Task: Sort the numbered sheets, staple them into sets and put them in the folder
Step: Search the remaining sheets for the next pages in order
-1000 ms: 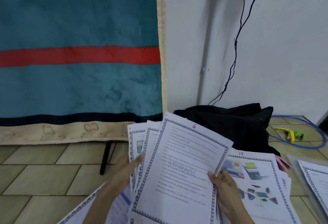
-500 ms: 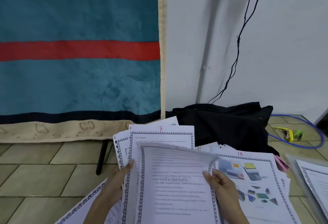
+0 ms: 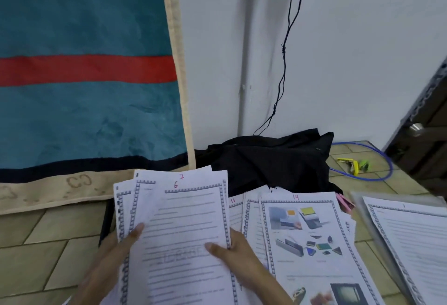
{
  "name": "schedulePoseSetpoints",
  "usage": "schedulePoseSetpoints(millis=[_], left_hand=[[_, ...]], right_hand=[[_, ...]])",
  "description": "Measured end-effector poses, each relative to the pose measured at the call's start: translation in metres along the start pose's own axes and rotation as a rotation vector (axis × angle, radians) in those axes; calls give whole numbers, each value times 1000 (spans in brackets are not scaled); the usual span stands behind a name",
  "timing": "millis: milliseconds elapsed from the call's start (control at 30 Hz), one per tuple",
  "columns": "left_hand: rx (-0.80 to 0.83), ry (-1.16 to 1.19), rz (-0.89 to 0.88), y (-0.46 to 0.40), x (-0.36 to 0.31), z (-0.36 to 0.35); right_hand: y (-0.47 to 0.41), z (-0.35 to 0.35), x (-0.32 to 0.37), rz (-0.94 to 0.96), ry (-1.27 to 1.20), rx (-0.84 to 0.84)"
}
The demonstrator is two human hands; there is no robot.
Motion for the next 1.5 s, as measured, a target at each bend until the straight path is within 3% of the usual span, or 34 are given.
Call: schedulePoseSetpoints(millis=[67, 167, 233, 267, 333, 400, 500, 633, 800, 900, 933, 1067, 1167, 1267, 1433, 1500], left_hand=[[56, 79, 120, 0, 7, -6], [82, -167, 32, 8, 3, -25], [197, -547, -154, 10, 12, -36], [334, -823, -197, 11, 27, -38], [500, -1285, -73, 11, 62, -31], [471, -1453, 26, 17, 77, -24], [284, -1469, -49, 19, 79, -27], [60, -1448, -111, 18, 74, -41], [15, -1426, -116, -2, 58, -55], [-82, -1046, -316, -5, 37, -68], [-86, -915, -310, -4, 33, -74], [-69, -479, 50, -2, 51, -103], [20, -692, 88, 4, 63, -124], [92, -851, 98, 12, 68, -140], [150, -728, 0, 16, 63, -158], [88, -639, -34, 16, 52, -151]], right_hand=[[7, 16, 4, 2, 14, -83], [26, 68, 11, -15, 69, -231], [44, 118, 6, -42, 108, -342], [53, 138, 4, -55, 118, -352], [68, 170, -9, -120, 131, -315], [78, 181, -25, -183, 130, -199], [81, 172, -40, -236, 117, -9], [70, 149, -45, -280, 219, 57], [71, 141, -41, -278, 264, 75], [83, 161, -39, -276, 170, 25], [87, 170, -38, -263, 136, 4], [104, 229, -37, -227, 82, -250], [110, 264, -43, -240, 167, -482], [109, 269, -53, -250, 243, -546], [109, 254, -52, -210, 318, -556], [110, 250, -49, -162, 376, -575]])
Point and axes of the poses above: each hand's wrist, its own y-axis away from the middle knuckle, its own z-axis out of the back of the hand, x = y × z, the point moved 6 cm from there along -y, towards the middle knuckle, and after that the axes turned 12 degrees about -z, right-handed, at the moved point
